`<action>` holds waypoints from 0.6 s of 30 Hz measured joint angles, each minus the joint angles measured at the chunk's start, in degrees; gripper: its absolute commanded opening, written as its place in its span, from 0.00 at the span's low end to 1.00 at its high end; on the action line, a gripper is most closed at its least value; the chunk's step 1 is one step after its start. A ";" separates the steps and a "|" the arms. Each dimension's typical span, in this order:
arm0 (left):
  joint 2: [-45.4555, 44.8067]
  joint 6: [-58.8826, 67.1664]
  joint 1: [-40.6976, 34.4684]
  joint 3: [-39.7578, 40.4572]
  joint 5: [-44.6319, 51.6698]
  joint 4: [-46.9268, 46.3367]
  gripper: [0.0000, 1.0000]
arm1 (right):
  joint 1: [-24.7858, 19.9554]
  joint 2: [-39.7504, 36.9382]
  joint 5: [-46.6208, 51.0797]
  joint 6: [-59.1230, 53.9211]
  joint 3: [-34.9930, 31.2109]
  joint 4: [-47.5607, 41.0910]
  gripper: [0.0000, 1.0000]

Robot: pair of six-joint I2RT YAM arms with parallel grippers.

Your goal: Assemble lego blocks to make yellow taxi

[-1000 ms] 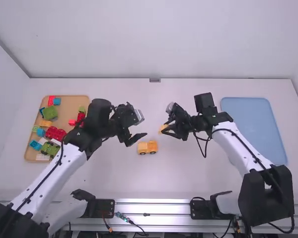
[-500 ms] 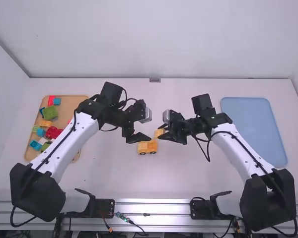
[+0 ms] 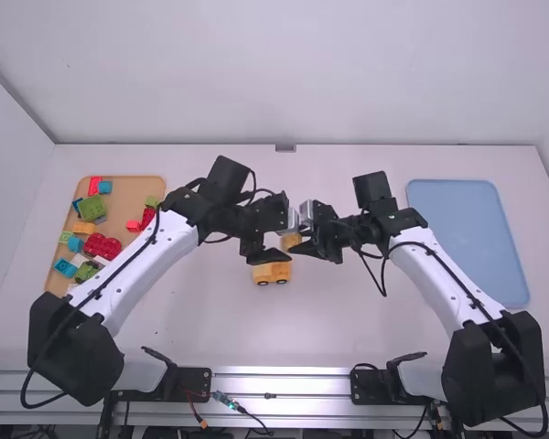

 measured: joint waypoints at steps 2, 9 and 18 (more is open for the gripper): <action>0.00 -1.97 -0.22 0.02 -1.73 0.46 0.78 | 0.00 0.00 0.00 0.15 0.00 -0.28 0.15; -0.02 -3.56 -0.22 0.00 -3.82 -0.61 0.77 | -0.24 0.00 0.02 0.13 0.00 -0.79 0.15; 0.00 -3.21 -0.11 0.00 -4.63 -0.96 0.64 | -0.26 0.00 0.02 -0.02 0.00 -0.79 0.15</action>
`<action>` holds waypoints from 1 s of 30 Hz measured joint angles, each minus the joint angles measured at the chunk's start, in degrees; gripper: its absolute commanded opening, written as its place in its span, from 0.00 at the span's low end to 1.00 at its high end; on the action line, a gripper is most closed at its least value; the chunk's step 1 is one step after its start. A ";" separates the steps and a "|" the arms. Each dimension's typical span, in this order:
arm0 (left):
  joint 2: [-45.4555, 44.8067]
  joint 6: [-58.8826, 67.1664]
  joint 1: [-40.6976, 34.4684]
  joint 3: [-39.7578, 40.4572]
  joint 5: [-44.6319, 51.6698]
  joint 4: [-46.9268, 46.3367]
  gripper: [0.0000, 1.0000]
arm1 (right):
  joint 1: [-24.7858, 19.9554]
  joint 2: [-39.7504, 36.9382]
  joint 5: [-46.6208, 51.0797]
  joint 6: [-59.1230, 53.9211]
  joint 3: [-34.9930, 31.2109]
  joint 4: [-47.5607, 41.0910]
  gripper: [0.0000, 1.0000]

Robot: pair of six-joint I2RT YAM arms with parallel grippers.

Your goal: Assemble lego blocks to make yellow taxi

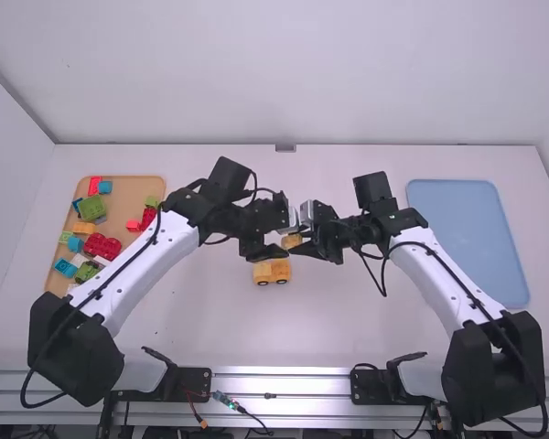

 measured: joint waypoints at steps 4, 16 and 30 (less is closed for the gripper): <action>0.00 0.07 0.00 -0.04 0.22 0.17 0.60 | 0.00 0.00 0.02 0.02 0.09 0.04 0.15; 0.00 0.09 -0.07 -0.37 1.77 -0.04 0.38 | -0.33 0.02 0.46 -0.09 0.33 0.48 0.31; 0.00 0.04 -0.07 -0.39 0.66 1.18 0.33 | -0.31 0.02 -0.44 -0.02 0.37 -0.13 0.66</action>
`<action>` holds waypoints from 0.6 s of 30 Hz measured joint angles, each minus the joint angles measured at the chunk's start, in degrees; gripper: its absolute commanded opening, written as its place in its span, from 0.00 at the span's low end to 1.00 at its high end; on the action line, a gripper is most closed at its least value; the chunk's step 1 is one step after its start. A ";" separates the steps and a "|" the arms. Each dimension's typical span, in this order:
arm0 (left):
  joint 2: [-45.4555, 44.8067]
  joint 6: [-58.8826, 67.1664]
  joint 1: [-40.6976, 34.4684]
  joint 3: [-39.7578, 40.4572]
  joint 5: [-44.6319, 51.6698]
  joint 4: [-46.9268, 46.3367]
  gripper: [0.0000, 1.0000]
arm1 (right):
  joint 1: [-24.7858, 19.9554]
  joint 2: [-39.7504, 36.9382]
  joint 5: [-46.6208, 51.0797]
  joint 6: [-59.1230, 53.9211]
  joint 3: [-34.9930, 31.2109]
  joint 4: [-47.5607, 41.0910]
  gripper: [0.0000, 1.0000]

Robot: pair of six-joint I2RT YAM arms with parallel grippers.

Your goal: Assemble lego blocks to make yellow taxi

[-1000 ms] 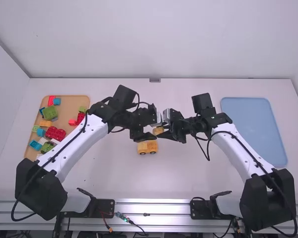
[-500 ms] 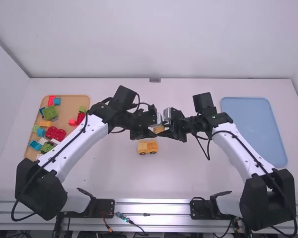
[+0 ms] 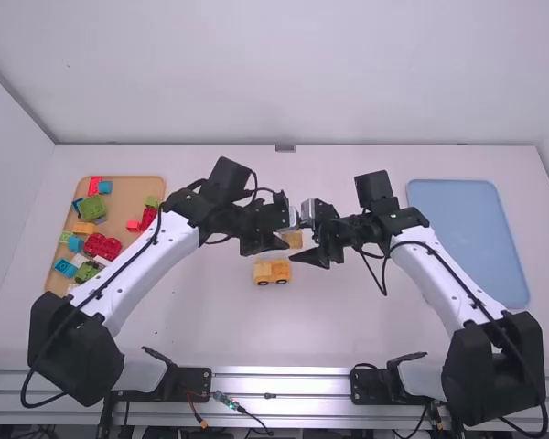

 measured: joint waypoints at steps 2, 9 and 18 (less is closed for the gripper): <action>0.00 0.02 0.02 0.02 0.00 0.02 0.29 | 0.00 -0.02 -0.02 0.07 0.00 -0.02 0.68; 0.00 0.00 0.02 0.00 0.00 -0.15 0.26 | 0.00 -0.02 -0.02 0.04 0.00 0.00 0.75; -0.02 0.02 0.02 -0.22 0.00 0.37 0.24 | -2.75 0.00 0.70 0.94 0.00 -0.02 0.99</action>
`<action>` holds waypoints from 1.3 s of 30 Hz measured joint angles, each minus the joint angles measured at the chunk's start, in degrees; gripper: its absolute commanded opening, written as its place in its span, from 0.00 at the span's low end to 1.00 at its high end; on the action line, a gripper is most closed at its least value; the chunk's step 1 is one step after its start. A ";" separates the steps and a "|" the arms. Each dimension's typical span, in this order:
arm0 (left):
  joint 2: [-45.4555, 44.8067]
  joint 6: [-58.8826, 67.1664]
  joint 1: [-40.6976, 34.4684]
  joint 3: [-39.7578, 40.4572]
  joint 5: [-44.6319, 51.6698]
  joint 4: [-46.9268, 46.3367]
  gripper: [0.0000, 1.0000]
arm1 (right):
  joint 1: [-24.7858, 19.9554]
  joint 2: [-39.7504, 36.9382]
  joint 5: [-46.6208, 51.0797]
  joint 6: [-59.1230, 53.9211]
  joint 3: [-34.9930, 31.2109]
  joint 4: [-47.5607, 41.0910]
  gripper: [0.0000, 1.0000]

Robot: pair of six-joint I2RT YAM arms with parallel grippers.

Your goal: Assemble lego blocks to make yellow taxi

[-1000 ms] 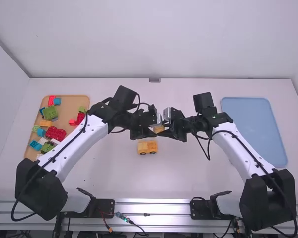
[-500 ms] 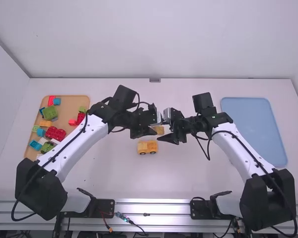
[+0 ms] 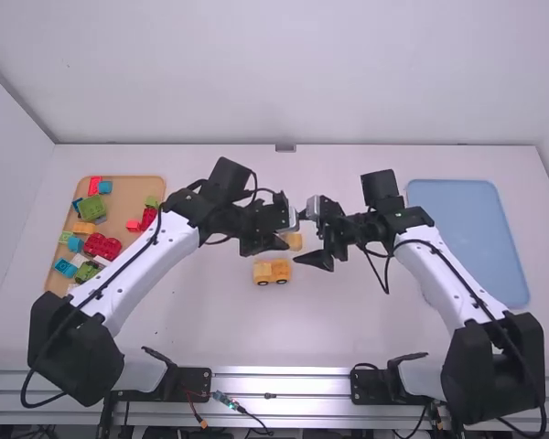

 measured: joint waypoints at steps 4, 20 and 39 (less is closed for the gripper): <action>0.02 -0.33 -0.35 -2.71 -0.22 4.66 0.19 | -3.10 -0.02 1.88 2.97 0.00 -0.02 0.99; 3.48 -8.26 -5.81 -10.19 -4.02 19.74 0.02 | -16.28 -10.91 7.52 12.98 -4.66 5.81 0.99; 19.54 -9.70 -11.78 -4.72 -4.31 20.44 0.02 | -13.16 -26.97 22.82 29.64 -20.94 18.18 0.99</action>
